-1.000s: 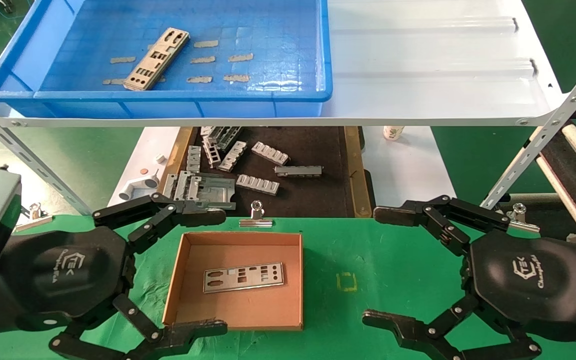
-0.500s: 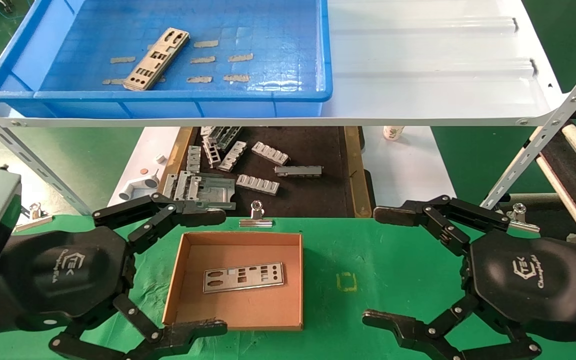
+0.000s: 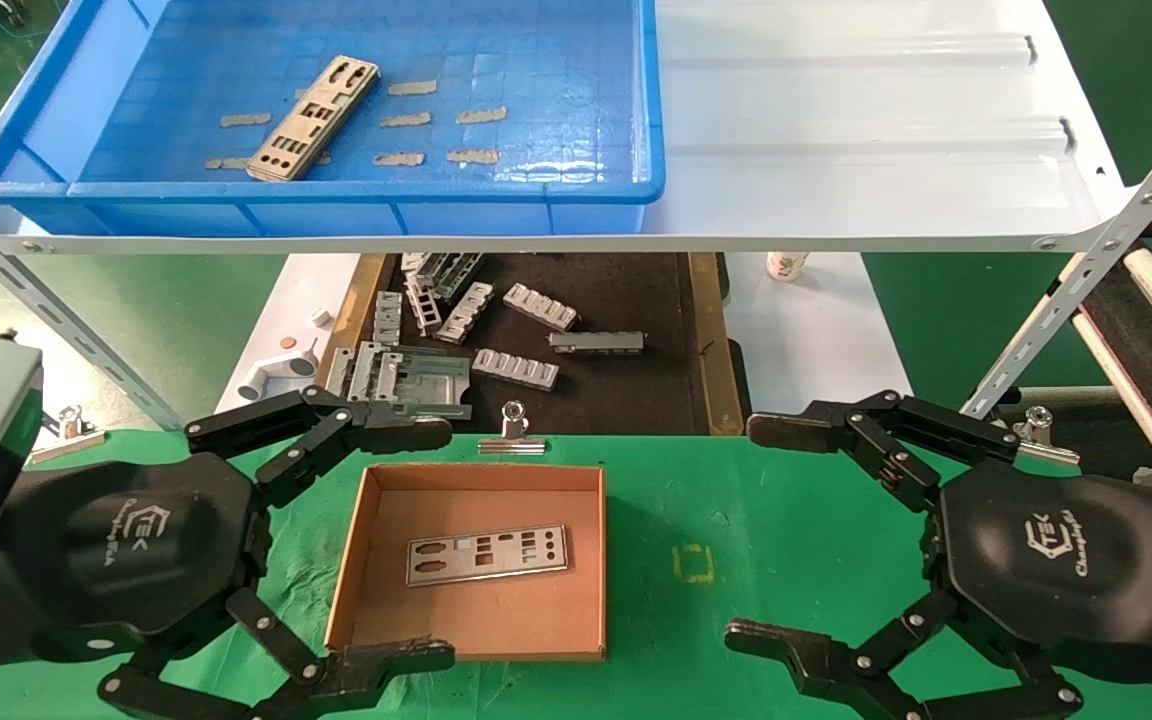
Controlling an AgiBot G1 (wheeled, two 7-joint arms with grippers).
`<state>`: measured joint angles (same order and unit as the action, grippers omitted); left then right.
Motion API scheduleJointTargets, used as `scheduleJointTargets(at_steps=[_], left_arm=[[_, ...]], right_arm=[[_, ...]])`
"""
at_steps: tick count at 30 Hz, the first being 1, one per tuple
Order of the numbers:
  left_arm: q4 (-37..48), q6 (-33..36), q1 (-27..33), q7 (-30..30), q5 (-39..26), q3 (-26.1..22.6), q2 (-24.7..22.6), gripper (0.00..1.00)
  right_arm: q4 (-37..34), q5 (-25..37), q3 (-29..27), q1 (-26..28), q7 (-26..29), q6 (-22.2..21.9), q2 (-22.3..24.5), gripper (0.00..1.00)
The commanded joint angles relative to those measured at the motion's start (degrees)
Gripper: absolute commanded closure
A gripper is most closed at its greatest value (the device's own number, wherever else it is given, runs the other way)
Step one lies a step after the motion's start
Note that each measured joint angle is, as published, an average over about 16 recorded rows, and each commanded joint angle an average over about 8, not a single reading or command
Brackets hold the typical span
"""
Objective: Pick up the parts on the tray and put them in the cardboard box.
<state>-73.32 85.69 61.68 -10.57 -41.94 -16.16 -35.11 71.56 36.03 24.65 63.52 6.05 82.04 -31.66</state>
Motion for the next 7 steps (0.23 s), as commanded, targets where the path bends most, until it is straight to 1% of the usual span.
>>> scheduleJointTargets(at_steps=[1, 7], left_arm=[[0.00, 0.00, 0.00, 0.00, 0.00, 0.00, 0.00, 0.00], [0.00, 0.00, 0.00, 0.00, 0.00, 0.00, 0.00, 0.00]], right_arm=[[0.00, 0.00, 0.00, 0.00, 0.00, 0.00, 0.00, 0.00], [0.00, 0.00, 0.00, 0.00, 0.00, 0.00, 0.00, 0.00]])
